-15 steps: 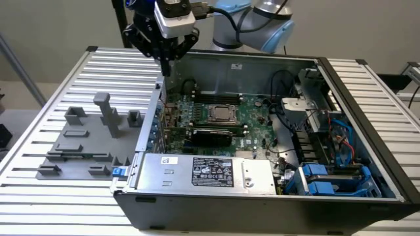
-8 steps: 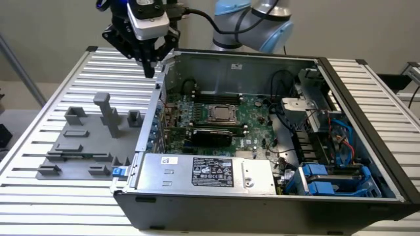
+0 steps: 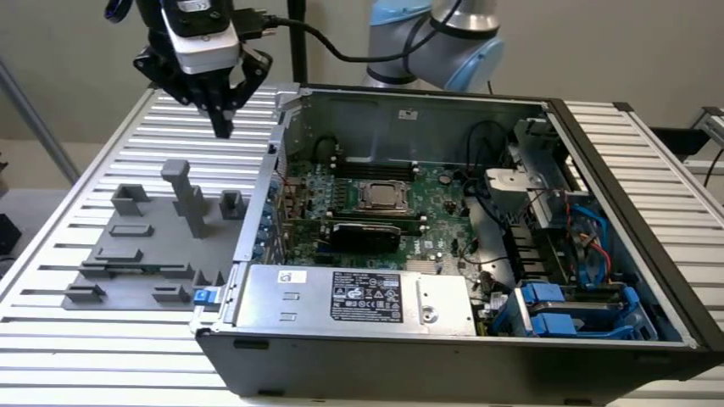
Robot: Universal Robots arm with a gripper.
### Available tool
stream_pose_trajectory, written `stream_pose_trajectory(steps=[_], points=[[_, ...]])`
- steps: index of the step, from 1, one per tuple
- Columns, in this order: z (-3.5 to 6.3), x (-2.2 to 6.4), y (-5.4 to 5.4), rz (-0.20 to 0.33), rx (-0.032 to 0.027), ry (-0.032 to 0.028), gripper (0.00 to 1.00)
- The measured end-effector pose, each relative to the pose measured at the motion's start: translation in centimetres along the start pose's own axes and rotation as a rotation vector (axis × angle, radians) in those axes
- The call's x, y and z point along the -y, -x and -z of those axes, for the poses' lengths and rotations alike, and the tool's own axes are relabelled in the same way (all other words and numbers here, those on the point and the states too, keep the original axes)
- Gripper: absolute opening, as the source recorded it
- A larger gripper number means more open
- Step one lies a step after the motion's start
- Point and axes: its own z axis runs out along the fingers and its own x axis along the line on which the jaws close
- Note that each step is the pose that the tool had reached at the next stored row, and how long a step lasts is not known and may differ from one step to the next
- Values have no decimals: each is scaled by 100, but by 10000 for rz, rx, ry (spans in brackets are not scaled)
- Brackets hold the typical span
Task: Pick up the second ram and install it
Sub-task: 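Reach for the second ram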
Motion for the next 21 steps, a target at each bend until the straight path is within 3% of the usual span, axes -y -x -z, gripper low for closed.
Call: stream_pose_trajectory(steps=[21], points=[[-75, 273, -942, 0, -3, 0, 11]])
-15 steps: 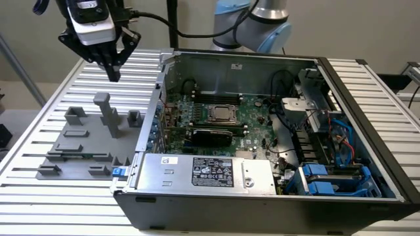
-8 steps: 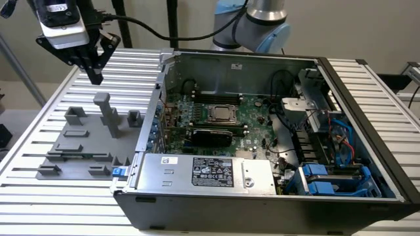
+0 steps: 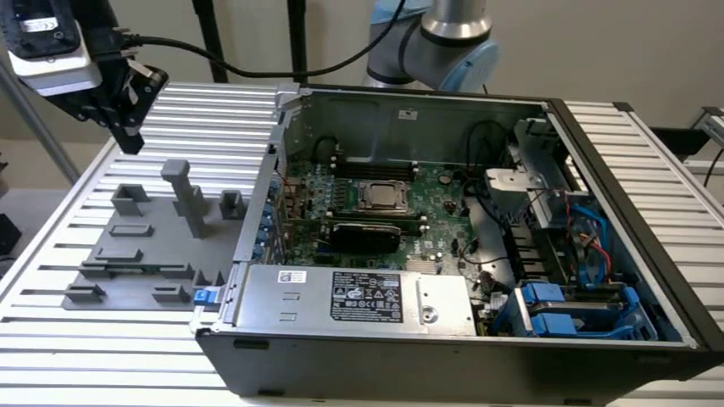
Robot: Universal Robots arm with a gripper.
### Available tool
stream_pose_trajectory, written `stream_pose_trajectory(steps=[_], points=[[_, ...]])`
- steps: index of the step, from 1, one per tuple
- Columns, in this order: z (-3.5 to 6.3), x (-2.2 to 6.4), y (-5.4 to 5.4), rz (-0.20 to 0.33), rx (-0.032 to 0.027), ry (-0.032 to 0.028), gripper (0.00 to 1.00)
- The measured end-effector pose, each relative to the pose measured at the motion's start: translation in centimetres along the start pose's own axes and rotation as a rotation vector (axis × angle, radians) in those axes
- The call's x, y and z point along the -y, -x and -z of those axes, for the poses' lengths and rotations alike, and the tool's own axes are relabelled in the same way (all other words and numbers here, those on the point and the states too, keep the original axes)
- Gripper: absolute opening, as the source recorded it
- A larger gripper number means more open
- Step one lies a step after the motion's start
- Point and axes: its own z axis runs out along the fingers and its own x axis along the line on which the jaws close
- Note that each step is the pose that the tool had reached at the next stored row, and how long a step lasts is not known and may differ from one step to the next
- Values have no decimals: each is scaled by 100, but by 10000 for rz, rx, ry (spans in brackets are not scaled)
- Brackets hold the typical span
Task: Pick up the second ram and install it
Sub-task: 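Reach for the second ram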
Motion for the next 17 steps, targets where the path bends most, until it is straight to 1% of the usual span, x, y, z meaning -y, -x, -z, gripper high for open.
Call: stream_pose_trajectory(steps=[6, 10, 13, 17], points=[[-65, 66, -268, 0, -14, -1, 11], [-132, 87, -434, -1, -18, -2, 11], [-172, 91, -455, 1, -21, -1, 11], [-175, 91, -456, -1, -29, -3, 11]])
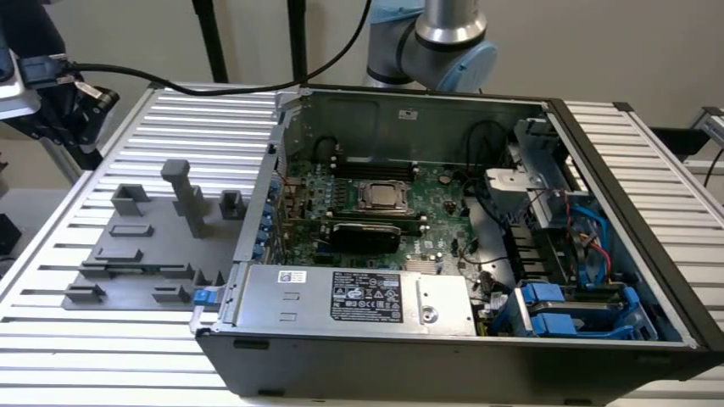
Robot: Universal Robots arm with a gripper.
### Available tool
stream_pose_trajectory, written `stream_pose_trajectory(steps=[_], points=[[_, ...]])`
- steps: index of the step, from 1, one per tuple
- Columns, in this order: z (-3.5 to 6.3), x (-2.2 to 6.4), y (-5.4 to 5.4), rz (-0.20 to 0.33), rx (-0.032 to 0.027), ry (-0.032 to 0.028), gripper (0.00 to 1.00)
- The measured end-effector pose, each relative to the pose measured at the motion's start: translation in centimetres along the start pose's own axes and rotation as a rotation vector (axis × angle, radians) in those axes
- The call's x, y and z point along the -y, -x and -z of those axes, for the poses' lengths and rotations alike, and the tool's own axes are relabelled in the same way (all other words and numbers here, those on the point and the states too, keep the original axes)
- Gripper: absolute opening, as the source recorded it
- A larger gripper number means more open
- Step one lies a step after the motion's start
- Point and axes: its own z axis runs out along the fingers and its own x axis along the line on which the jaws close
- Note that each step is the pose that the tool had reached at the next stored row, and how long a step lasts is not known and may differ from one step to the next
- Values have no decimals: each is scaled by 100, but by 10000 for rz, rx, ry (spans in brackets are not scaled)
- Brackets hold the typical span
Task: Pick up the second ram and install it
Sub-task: 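Reach for the second ram, then pick up the second ram and move it above second insertion slot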
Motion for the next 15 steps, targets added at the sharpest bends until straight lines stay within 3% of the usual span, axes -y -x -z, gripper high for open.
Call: stream_pose_trajectory(steps=[13, 15], points=[[-2, -1, 4, 4, 2, -4, 11], [-4, 0, 6, 246, -11, -1, 11]])
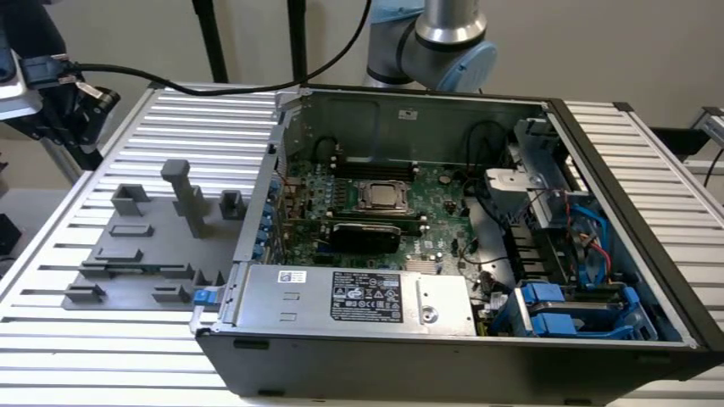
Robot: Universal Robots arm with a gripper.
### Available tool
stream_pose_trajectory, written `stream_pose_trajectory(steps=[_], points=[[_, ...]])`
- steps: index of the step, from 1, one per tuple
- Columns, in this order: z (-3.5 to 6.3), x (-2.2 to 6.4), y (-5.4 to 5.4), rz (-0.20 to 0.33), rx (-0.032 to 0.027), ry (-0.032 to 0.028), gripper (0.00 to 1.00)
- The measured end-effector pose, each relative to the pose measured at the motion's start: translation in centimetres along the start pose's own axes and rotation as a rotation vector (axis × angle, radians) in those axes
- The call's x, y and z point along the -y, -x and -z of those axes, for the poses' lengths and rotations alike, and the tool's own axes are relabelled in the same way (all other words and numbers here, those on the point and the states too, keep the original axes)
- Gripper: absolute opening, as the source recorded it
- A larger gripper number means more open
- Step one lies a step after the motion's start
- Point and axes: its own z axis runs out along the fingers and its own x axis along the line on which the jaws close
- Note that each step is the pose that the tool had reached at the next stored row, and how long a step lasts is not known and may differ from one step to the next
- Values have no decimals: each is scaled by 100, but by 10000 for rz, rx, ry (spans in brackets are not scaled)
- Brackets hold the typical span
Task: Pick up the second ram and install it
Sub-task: 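Pick up the second ram and move it above second insertion slot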
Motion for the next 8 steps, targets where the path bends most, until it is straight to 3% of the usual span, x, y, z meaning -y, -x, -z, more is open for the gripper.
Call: stream_pose_trajectory(steps=[8], points=[[-24, 1, 0, 1449, -71, 21, 11]])
